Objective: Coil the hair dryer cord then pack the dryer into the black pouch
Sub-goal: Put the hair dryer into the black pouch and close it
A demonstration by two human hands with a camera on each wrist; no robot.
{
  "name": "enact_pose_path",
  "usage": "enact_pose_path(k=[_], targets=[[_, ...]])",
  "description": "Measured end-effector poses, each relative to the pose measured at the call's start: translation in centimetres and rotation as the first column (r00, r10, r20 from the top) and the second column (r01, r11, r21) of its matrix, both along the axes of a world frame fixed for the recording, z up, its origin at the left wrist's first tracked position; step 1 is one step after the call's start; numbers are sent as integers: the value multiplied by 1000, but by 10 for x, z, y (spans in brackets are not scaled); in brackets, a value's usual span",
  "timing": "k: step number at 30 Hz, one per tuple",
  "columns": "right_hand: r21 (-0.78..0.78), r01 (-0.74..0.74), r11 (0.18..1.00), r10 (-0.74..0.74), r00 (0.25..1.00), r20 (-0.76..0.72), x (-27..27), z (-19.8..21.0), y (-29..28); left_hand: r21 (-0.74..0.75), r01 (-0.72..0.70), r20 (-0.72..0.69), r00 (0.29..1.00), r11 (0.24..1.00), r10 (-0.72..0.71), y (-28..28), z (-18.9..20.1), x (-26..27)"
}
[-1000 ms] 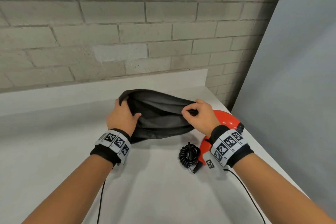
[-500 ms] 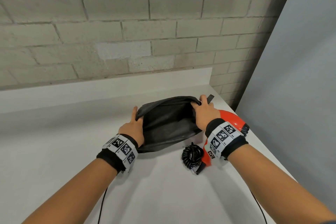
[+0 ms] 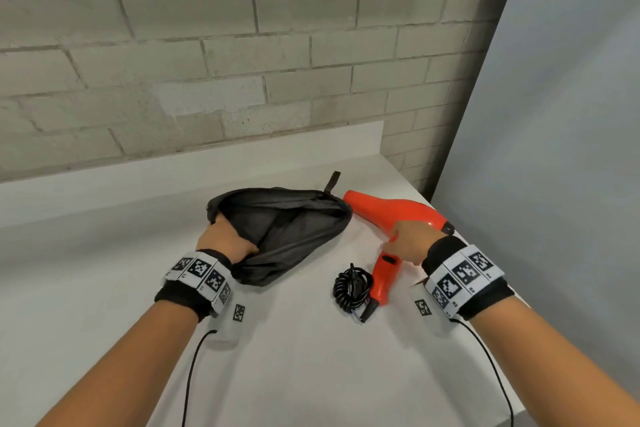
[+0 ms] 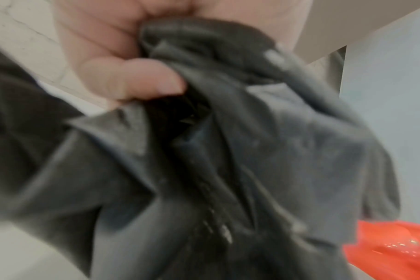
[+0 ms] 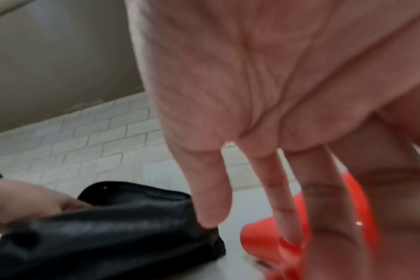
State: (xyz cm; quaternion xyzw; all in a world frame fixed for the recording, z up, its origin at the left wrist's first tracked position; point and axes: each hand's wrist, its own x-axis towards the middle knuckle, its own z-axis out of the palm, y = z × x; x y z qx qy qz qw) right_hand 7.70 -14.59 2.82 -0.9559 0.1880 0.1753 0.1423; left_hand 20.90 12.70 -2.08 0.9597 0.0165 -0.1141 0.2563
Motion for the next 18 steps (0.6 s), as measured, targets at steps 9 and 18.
enact_pose_path(k=[9, 18], targets=[[202, 145, 969, -120, 984, -133, 6, -32, 0, -59, 64, 113, 992, 996, -57, -16, 4, 0], [633, 343, 694, -448, 894, 7, 16, -21, -14, -175, 122, 132, 986, 977, -99, -25, 10, -12]])
